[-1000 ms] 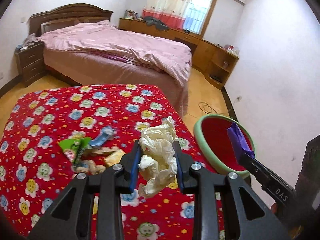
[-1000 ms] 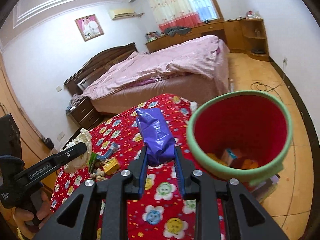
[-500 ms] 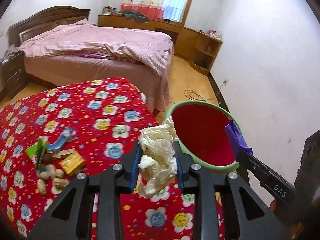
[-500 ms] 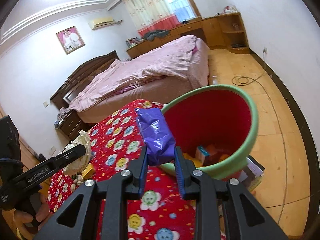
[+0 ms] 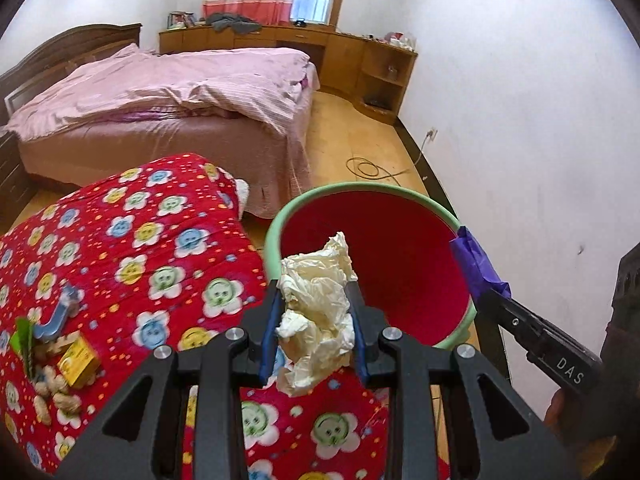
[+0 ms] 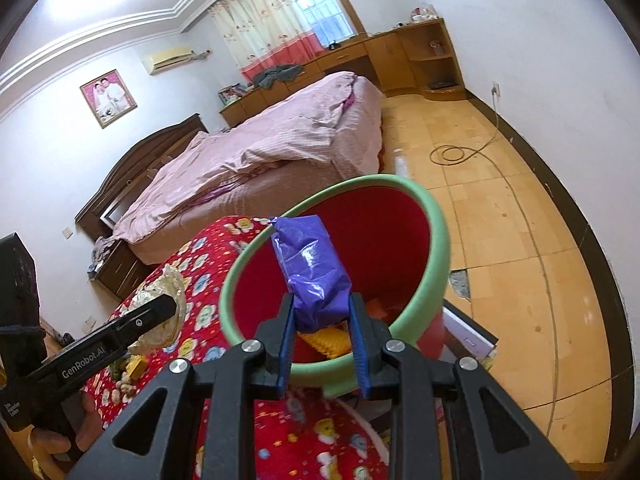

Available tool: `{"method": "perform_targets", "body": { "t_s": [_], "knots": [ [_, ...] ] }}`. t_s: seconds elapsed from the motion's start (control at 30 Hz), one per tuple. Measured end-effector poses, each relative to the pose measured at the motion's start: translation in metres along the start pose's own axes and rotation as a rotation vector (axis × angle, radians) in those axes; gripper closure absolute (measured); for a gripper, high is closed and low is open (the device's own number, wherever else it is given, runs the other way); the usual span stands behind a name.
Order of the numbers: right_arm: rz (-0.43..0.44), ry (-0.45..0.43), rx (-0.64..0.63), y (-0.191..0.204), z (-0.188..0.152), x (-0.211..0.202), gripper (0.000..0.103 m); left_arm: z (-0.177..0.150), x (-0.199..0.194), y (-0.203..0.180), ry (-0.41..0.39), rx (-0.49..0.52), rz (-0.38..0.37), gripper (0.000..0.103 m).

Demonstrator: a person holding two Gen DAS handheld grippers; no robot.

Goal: Collect trash
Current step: 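Carry the tissue and purple wrapper over the red bucket, then open both tools to drop the tissue and wrapper into the bucket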

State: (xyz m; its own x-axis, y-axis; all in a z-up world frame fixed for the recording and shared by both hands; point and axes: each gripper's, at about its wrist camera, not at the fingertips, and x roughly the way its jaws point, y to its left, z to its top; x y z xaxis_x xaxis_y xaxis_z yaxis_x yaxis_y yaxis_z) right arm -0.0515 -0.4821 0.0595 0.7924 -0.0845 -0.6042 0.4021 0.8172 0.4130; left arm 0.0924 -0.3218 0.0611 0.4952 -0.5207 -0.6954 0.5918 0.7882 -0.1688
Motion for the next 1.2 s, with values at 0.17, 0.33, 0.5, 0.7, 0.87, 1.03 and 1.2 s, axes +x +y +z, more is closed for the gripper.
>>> {"method": "perform_targets", "body": {
  "t_s": [0.17, 0.33, 0.5, 0.7, 0.87, 1.03, 1.2],
  "knots": [
    [-0.019, 0.016, 0.015, -0.013, 0.004, 0.011, 0.075, 0.001, 0.021, -0.007, 0.023, 0.015, -0.019, 0.073],
    [-0.035, 0.034, 0.025, -0.022, 0.006, 0.023, 0.075, -0.001, 0.037, -0.012, 0.051, 0.022, -0.035, 0.073],
    [-0.053, 0.040, 0.036, -0.030, 0.005, 0.031, 0.075, -0.001, 0.050, -0.016, 0.063, 0.052, -0.028, 0.072],
    [-0.062, 0.044, 0.046, -0.034, 0.008, 0.037, 0.075, -0.002, 0.062, -0.017, 0.084, 0.055, -0.035, 0.072],
    [-0.063, 0.048, 0.047, -0.034, 0.007, 0.041, 0.074, -0.002, 0.065, -0.017, 0.091, 0.049, -0.045, 0.070],
    [-0.061, 0.052, 0.065, -0.034, 0.006, 0.041, 0.072, -0.003, 0.066, -0.017, 0.096, 0.036, -0.042, 0.058],
    [-0.054, 0.057, 0.080, -0.036, 0.006, 0.041, 0.066, -0.003, 0.061, -0.015, 0.087, 0.016, -0.065, 0.053]
  ]
}}
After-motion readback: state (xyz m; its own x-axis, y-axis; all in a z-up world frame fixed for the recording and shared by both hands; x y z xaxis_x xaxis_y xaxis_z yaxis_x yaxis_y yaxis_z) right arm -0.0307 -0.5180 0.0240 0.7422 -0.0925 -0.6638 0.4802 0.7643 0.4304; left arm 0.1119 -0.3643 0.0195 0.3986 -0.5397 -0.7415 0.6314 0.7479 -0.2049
